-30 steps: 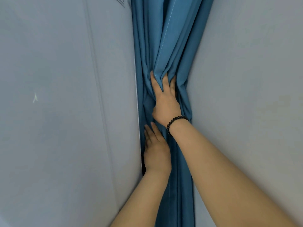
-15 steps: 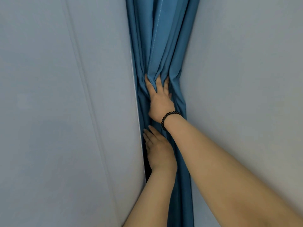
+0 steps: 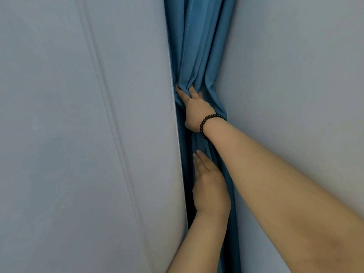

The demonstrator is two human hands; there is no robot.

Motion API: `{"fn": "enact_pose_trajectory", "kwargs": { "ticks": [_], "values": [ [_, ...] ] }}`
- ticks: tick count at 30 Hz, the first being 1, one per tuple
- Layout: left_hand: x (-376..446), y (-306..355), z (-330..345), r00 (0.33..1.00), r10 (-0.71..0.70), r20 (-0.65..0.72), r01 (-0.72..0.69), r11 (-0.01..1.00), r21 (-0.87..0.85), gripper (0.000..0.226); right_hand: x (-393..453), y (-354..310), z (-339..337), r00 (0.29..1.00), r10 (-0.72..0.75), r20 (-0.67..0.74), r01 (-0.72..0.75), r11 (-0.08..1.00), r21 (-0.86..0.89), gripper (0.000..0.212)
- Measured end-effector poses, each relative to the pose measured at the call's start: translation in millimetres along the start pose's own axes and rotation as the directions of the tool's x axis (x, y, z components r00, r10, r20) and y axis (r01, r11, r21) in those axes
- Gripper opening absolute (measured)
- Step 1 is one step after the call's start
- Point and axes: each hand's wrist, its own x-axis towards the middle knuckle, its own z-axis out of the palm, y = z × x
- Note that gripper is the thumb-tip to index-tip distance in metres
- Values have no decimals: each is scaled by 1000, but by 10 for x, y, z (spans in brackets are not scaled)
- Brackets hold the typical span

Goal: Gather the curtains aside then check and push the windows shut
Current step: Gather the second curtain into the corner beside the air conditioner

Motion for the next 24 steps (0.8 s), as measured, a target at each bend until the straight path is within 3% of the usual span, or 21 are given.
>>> {"fn": "enact_pose_trajectory", "kwargs": {
  "ticks": [2,4,5,6,7,8,9,10,11,14,16,17,18,19,20,21,22,23,24],
  "values": [
    [-69,-78,125,991,-22,131,10,996,89,94,62,-22,61,999,4,36,-3,1000,-6,106],
    [37,-117,219,971,60,232,-70,997,34,94,128,-22,134,998,4,57,-4,1000,-7,104],
    [88,-143,144,990,45,132,-44,999,-6,91,164,-27,166,998,2,65,-1,1000,-10,102],
    [94,-169,117,999,6,-45,2,984,177,85,193,-24,185,997,3,71,-1,1000,-19,100],
    [115,-197,130,991,57,-124,-30,976,215,82,215,-25,192,997,5,76,-2,1000,-31,98],
    [105,-178,88,987,111,-113,-98,988,120,83,234,-21,193,997,7,83,-4,999,-42,97],
    [19,-139,122,990,42,-134,-47,998,-34,80,239,-19,190,996,11,83,-7,999,-48,96],
    [-22,-64,151,996,-11,-84,9,1000,-24,77,232,-19,193,997,15,80,-11,999,-48,96],
    [-54,-26,123,1000,-26,-5,26,999,23,75,221,-11,193,997,17,72,-14,999,-41,97],
    [-12,-92,233,996,82,-28,-79,992,103,66,138,-2,198,998,21,53,-20,1000,-5,98],
    [-26,-111,183,975,180,-132,-120,922,368,46,58,11,203,999,19,29,-20,999,26,100],
    [-99,-48,57,967,186,-175,-113,927,357,37,3,21,203,1000,17,13,-17,999,39,102],
    [-133,60,-52,983,98,-154,-67,978,198,30,-44,27,209,1000,16,-5,-15,998,56,104],
    [-234,136,-97,999,49,12,-50,999,8,30,-104,34,207,1000,15,-27,-13,998,69,106],
    [-322,168,-159,995,74,69,-72,997,-32,39,-162,34,209,999,14,-50,-10,997,78,107],
    [-385,154,-117,989,61,132,-45,992,-121,73,-235,33,208,997,13,-71,-7,996,83,109],
    [-391,81,-75,988,37,148,-30,998,-49,110,-300,21,209,996,11,-87,-3,996,90,110],
    [-414,70,-55,987,30,157,-24,999,-35,119,-382,5,207,995,11,-97,-1,995,97,110],
    [-449,53,-56,981,16,193,-6,998,-56,113,-450,-9,217,994,12,-108,-1,995,103,110]
  ]
}}
